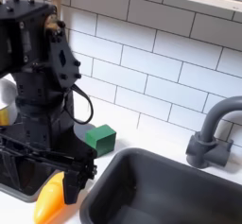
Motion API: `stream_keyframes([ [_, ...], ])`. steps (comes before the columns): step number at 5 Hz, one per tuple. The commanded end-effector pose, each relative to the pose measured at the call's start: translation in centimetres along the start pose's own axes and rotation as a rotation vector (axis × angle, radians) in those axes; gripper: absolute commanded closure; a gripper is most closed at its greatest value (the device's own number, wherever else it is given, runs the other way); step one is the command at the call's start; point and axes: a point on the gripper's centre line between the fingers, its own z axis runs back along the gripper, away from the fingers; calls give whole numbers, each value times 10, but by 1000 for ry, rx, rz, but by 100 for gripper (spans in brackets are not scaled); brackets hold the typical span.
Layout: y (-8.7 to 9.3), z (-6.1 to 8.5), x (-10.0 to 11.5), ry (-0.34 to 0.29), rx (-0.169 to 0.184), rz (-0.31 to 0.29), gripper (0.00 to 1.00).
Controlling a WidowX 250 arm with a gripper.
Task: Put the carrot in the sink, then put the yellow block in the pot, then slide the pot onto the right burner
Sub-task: 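Put the carrot in the sink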
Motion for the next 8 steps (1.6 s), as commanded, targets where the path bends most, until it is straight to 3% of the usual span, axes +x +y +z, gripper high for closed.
stream_keyframes([
  [1,7,-13,20,-1,16,-15,0],
  [2,9,-15,23,-6,25,-21,0],
  [5,15,-40,36,-6,70,-13,0],
  [8,12,-57,42,-15,69,-22,0],
])
